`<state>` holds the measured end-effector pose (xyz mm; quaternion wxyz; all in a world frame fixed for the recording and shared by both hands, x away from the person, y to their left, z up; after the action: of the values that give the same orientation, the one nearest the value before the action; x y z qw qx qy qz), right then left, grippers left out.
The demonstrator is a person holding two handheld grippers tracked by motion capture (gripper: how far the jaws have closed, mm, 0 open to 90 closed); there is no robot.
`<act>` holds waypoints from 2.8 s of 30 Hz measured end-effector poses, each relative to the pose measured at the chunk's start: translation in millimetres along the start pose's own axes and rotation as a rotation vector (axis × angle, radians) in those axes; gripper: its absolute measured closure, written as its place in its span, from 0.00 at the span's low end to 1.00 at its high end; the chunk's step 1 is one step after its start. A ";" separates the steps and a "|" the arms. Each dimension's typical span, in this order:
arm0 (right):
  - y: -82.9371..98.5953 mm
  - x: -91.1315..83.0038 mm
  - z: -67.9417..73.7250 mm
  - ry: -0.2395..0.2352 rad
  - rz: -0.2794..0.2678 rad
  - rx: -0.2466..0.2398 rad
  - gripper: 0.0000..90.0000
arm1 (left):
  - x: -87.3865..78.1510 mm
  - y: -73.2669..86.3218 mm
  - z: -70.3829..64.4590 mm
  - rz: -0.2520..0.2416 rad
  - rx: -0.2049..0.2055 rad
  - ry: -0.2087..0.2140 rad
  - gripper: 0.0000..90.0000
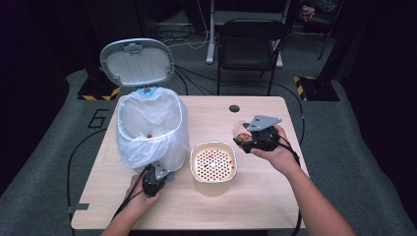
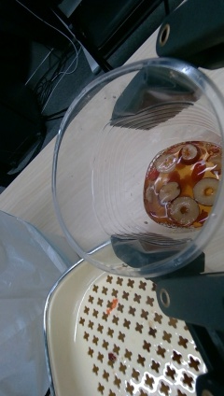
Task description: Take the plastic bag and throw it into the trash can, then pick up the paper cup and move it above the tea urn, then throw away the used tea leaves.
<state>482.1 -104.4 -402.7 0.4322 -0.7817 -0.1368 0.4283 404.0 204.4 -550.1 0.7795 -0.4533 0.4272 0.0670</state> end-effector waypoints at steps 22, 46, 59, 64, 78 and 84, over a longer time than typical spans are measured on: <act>-21.6 3.8 -1.0 0.028 -0.054 -0.146 0.40 | 0.6 -0.2 0.1 -0.006 -0.002 -0.002 1.00; -36.1 12.6 11.5 0.039 -0.105 -0.324 0.40 | 0.5 -0.2 0.1 -0.006 0.001 -0.005 1.00; -48.0 14.1 24.2 0.038 -0.140 -0.413 0.40 | 0.4 -0.2 -0.4 -0.005 0.001 -0.004 1.00; -49.5 14.7 27.8 0.052 -0.139 -0.458 0.40 | 0.5 -0.2 -0.3 -0.005 0.001 -0.006 1.00; -45.5 20.7 42.0 0.088 -0.114 -0.621 0.40 | 0.2 0.0 0.2 -0.001 0.003 -0.005 1.00; -43.3 22.6 48.2 0.112 -0.098 -0.704 0.40 | 0.5 -0.3 -0.3 -0.007 0.000 -0.003 1.00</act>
<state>464.4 -38.8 -393.4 0.1632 -0.8975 -0.2895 0.2900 404.3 203.8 -550.3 0.7804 -0.4544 0.4245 0.0651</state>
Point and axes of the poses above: each handheld gripper's, and its own axes: x roughly forward along the jaws, y roughly out of its underside, z roughly to its left, the point moved 6 cm from there along x, roughly forward along the jaws
